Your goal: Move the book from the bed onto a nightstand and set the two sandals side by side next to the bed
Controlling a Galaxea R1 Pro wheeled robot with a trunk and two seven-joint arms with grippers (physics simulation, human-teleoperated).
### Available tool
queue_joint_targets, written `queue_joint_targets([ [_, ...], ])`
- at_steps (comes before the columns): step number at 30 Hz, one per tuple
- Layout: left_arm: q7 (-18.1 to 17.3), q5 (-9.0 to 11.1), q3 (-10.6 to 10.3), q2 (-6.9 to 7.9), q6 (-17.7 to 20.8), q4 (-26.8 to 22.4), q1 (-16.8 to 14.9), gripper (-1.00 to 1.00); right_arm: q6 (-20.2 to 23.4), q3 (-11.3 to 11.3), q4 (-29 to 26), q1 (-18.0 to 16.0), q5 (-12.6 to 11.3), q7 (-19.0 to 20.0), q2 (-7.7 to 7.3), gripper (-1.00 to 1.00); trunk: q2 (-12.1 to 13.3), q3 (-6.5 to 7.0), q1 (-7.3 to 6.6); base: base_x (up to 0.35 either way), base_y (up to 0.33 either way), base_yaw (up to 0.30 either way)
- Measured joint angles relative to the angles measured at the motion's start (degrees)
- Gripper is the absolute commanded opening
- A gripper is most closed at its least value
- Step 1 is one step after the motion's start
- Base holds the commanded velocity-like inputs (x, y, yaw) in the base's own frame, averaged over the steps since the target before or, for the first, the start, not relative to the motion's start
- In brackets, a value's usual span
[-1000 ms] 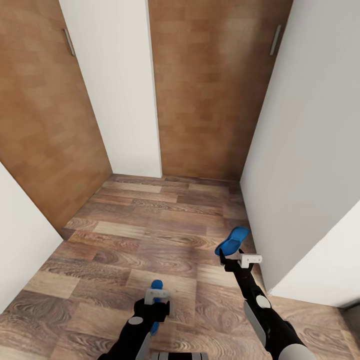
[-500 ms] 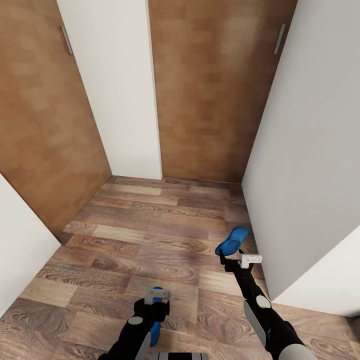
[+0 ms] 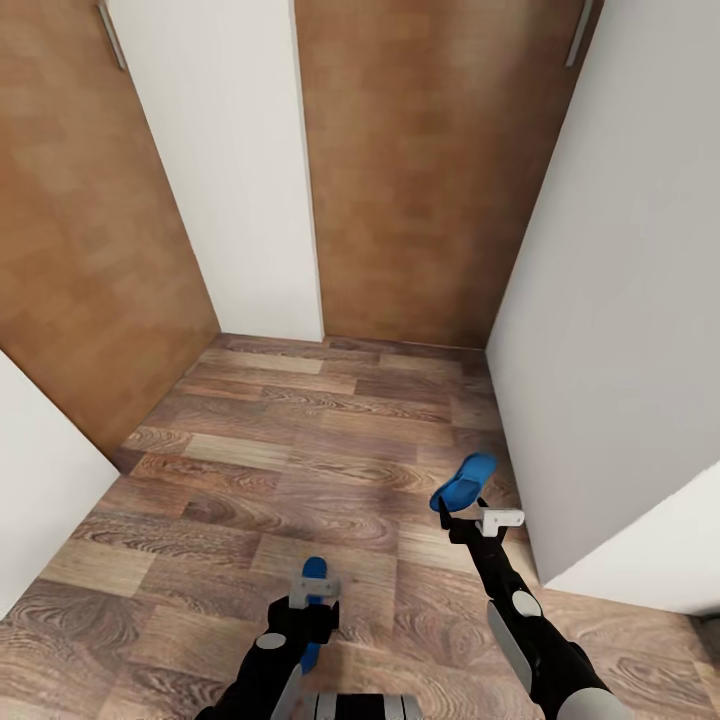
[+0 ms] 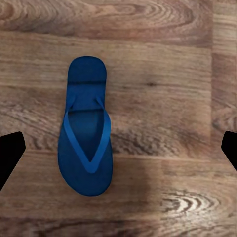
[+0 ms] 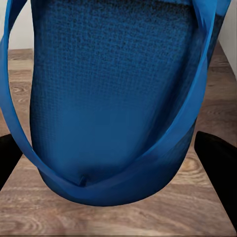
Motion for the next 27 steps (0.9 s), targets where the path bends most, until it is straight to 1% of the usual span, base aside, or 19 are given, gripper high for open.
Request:
queue_joint_targets([
  [15, 0.0, 0.0, 0.01, 0.0, -0.01, -0.02, 0.0, 1.0, 0.0, 0.0, 0.0, 0.0, 0.0, 0.0, 0.01, -1.0, -0.2, -3.33, 0.39, 0.0, 0.0, 0.0],
  [17, 0.0, 0.03, 0.08, 0.07, 0.0, -0.25, 0.0, 1.0, 0.0, 0.0, -0.01, 0.0, 0.01, 0.01, 0.02, -1.0, -0.21, -3.33, 0.38, 0.0, 0.0, 0.0],
  [20, -0.1, 0.17, 0.32, 1.03, 0.2, -4.72, -0.01, 1.0, 0.0, 0.0, -0.01, -0.01, 0.01, -0.01, 0.02, -1.0, -0.21, -3.33, 0.38, 0.0, 0.0, 0.0],
  [22, -0.24, 0.74, 0.35, 1.84, 0.5, -8.5, -0.01, 1.0, 0.0, 0.0, 0.04, -0.01, -0.01, 0.0, 0.02, -1.0, -0.21, -3.33, 0.38, 0.0, 0.0, 0.0],
  [25, -0.39, 3.13, 0.46, 2.49, 1.91, -11.02, 0.0, 1.0, 0.0, 0.01, 0.07, 0.0, -0.05, 0.0, -0.01, -1.0, -0.21, -3.33, 0.38, 0.0, 0.0, 0.0],
  [26, -0.44, 3.96, 0.47, 2.69, 3.15, -11.55, -0.03, 1.0, 0.0, 0.0, 0.07, 0.0, -0.07, -0.01, -0.01, -1.0, -0.21, -3.33, 0.38, 0.0, 0.0, 0.0],
  [27, -0.89, 4.75, 0.46, 3.01, 5.84, -12.6, -0.11, 1.0, 0.0, 0.0, 0.08, 0.0, -0.07, -0.01, -0.01, -1.0, -0.21, -3.33, 0.38, 0.0, 0.0, 0.0],
])
